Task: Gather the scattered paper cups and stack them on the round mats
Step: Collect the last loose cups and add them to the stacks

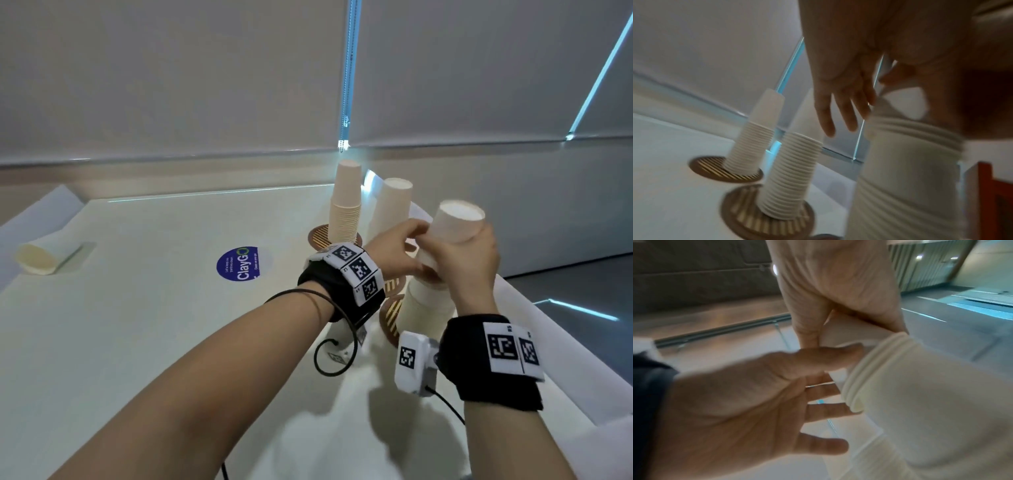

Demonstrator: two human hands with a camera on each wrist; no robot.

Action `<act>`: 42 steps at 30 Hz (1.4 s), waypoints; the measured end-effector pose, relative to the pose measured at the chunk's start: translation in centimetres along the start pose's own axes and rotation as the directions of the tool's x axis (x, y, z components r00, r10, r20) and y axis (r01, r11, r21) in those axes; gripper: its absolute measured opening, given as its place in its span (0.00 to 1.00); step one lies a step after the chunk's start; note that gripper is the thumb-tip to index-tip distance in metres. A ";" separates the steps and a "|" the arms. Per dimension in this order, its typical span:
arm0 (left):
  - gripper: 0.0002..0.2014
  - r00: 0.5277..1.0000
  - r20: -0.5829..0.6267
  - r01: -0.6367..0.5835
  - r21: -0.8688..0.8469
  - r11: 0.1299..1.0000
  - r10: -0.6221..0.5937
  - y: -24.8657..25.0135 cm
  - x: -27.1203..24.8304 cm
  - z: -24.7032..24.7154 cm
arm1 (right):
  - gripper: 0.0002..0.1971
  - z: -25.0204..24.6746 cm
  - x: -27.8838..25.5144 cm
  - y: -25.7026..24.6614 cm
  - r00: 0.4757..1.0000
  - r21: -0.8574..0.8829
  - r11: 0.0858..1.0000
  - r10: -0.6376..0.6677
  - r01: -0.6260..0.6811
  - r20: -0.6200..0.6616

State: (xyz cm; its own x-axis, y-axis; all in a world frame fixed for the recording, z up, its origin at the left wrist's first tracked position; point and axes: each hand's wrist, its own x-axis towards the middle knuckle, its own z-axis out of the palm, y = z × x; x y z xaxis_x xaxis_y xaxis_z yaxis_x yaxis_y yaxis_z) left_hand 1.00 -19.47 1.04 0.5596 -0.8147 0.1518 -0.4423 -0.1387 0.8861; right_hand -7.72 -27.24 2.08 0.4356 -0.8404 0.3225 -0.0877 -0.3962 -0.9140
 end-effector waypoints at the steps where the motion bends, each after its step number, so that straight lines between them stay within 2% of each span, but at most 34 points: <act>1: 0.37 0.999 0.030 0.010 0.035 0.999 -0.011 -0.2 -0.1 -0.4 | 0.31 0.4 -0.2 0.6 0.999 -0.006 0.999 0.031 -0.031 0.017; 5: 0.31 0.994 0.045 0.092 0.127 0.988 -0.098 -1.2 -0.8 -1.2 | 0.35 1.5 -1.2 2.9 0.995 -0.019 0.995 0.094 -0.094 0.019; 8: 0.21 0.990 0.032 0.133 0.162 0.978 -0.140 -2.8 -2.0 -2.9 | 0.39 1.9 -1.6 3.2 0.997 -0.042 0.996 0.077 -0.078 -0.015; 11: 0.13 0.979 -0.063 0.201 0.212 0.956 -0.192 -4.6 -3.5 -6.7 | 0.46 2.1 -2.2 0.8 0.982 -0.080 0.992 -0.110 0.098 -0.153; 13: 0.12 0.954 -0.183 0.283 0.280 0.917 -0.239 -5.9 -5.0 -9.9 | 0.44 2.7 -2.9 -1.9 0.936 -0.025 0.970 -0.240 0.242 -0.258; 15: 0.11 0.899 -0.321 0.394 0.297 0.869 -0.298 -7.4 -6.7 -13.5 | 0.38 3.8 -3.7 -4.5 0.875 0.057 0.915 -0.362 0.399 -0.322; 16: 0.10 0.857 -0.400 0.458 0.298 0.838 -0.326 -8.2 -7.7 -15.3 | 0.34 4.8 -4.1 -5.5 0.852 0.086 0.883 -0.415 0.462 -0.318; 18: 0.09 0.736 -0.573 0.585 0.270 0.765 -0.360 -9.7 -9.9 -19.2 | 0.27 7.5 -5.0 -6.9 0.851 0.157 0.843 -0.479 0.514 -0.214; 21: 0.09 0.514 -0.778 0.720 0.163 0.674 -0.361 -12.1 -13.5 -25.1 | 0.17 12.8 -6.9 -7.7 0.870 0.222 0.873 -0.471 0.435 0.148; 22: 0.09 0.446 -0.821 0.757 0.133 0.639 -0.357 -12.9 -14.8 -26.9 | 0.15 14.6 -7.5 -7.6 0.849 0.206 0.894 -0.444 0.399 0.286; 24: 0.09 0.324 -0.879 0.824 0.081 0.561 -0.349 -14.3 -17.3 -30.2 | 0.10 18.4 -8.8 -7.2 0.758 0.172 0.909 -0.412 0.379 0.506; 25: 0.09 0.282 -0.894 0.846 0.061 0.529 -0.348 -15.2 -18.5 -31.7 | 0.09 20.0 -9.3 -6.9 0.708 0.152 0.913 -0.391 0.378 0.587; 28: 0.11 0.200 -0.908 0.887 0.008 0.461 -0.368 -17.9 -21.4 -34.8 | 0.09 23.7 -10.5 -6.3 0.582 0.101 0.922 -0.318 0.374 0.748; 30: 0.17 0.150 -0.910 0.894 -0.043 0.446 -0.387 -20.0 -22.6 -36.9 | 0.10 26.4 -10.8 -6.1 0.530 0.052 0.915 -0.278 0.401 0.801; 31: 0.19 0.137 -0.903 0.890 -0.068 0.450 -0.406 -20.8 -23.1 -37.2 | 0.11 26.9 -10.9 -6.0 0.502 0.023 0.907 -0.254 0.421 0.827; 35: 0.26 0.139 -0.891 0.883 -0.086 0.461 -0.432 -23.7 -23.2 -39.8 | 0.11 30.6 -10.4 -5.5 0.406 -0.020 0.893 -0.185 0.450 0.895; 37: 0.26 0.103 -0.900 0.892 -0.105 0.439 -0.424 -24.9 -22.8 -40.9 | 0.11 31.9 -10.1 -5.3 0.369 -0.020 0.897 -0.161 0.441 0.915; 42: 0.26 0.091 -0.876 0.856 -0.174 0.487 -0.473 -27.2 -22.3 -43.2 | 0.11 33.8 -9.4 -4.5 0.349 -0.024 0.906 -0.138 0.423 0.927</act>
State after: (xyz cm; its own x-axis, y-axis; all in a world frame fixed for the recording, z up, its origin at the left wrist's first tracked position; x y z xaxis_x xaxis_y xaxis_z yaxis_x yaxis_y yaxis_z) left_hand 30.79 26.79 -7.56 0.8744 0.4847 -0.0213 0.3852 -0.6668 0.6380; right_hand 18.89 -5.08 -5.18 0.9945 0.1046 0.0107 0.0834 -0.7231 -0.6857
